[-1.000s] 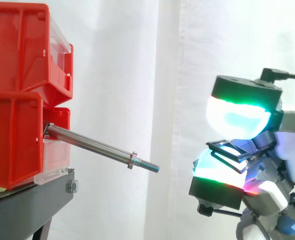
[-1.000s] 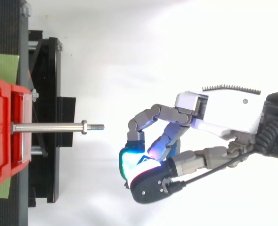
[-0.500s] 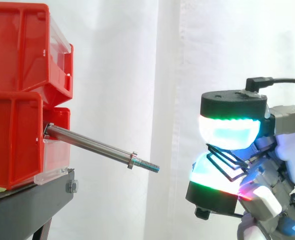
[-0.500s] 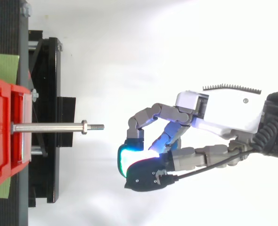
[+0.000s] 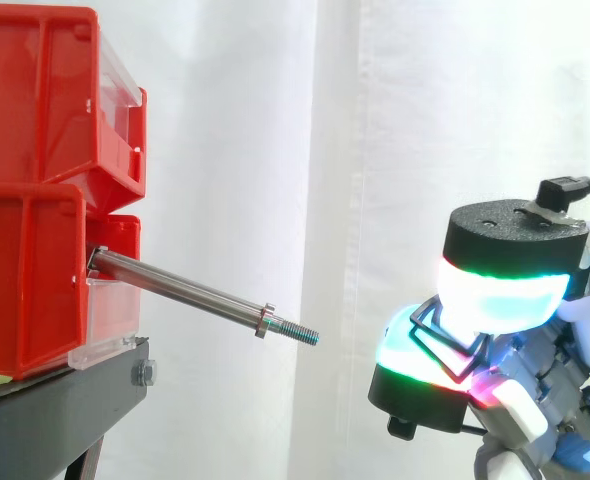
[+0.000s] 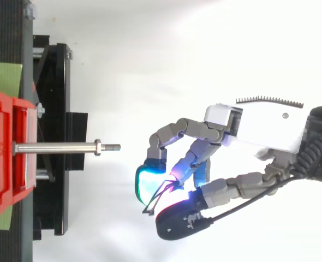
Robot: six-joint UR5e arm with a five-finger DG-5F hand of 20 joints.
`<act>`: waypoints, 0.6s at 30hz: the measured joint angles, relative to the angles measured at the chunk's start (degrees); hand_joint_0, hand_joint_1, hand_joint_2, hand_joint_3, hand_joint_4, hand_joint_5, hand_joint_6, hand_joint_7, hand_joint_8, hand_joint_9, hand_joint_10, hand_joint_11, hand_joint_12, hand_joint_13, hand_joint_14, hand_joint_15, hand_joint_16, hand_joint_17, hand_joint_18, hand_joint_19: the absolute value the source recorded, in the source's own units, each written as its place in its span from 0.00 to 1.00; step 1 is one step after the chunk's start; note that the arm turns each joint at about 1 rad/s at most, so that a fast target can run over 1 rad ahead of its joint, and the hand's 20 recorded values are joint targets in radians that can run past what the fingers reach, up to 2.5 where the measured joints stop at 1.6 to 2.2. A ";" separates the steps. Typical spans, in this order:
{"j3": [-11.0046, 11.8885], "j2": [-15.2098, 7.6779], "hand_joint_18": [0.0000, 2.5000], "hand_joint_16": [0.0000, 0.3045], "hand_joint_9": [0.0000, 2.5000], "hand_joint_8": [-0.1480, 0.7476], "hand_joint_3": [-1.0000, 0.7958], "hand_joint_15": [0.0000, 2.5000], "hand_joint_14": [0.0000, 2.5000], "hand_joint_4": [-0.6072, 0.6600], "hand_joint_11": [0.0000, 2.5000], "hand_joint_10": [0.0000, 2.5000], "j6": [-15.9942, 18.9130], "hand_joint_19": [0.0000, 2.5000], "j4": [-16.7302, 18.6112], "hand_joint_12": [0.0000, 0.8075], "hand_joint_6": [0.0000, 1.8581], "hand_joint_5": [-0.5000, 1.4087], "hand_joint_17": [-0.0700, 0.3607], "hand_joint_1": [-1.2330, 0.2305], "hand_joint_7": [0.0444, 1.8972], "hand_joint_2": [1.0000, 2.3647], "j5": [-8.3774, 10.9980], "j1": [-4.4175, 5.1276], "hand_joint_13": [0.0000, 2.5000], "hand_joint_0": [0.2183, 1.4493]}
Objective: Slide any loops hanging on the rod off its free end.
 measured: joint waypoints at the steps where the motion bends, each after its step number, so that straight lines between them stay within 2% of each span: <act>1: 0.00 -0.01 0.43 0.18 0.41 0.52 0.31 0.13 0.00 0.61 0.27 0.01 0.03 0.30 -0.01 0.44 0.43 0.17 0.44 0.29 0.51 0.00 0.00 0.00 0.39 0.39; 8: 0.00 0.01 0.44 0.18 0.44 0.55 0.31 0.14 0.00 0.62 0.27 0.01 0.19 0.32 0.12 0.45 0.42 0.18 0.45 0.38 0.55 0.00 0.01 -0.29 0.41 0.33; 12: 0.00 0.02 0.44 0.18 0.45 0.55 0.33 0.14 0.00 0.60 0.27 0.01 0.21 0.32 0.14 0.45 0.42 0.18 0.45 0.39 0.56 0.01 0.00 -0.34 0.42 0.33; 16: -0.01 0.03 0.45 0.18 0.47 0.57 0.48 0.14 0.00 0.57 0.29 0.01 0.21 0.32 0.21 0.46 0.46 0.18 0.45 0.39 0.58 0.02 0.00 -0.35 0.43 0.31; 18: -0.01 0.03 0.48 0.21 0.48 0.60 0.54 0.13 0.00 0.57 0.29 0.01 0.21 0.30 0.20 0.49 0.48 0.18 0.49 0.37 0.60 0.01 0.00 -0.35 0.44 0.31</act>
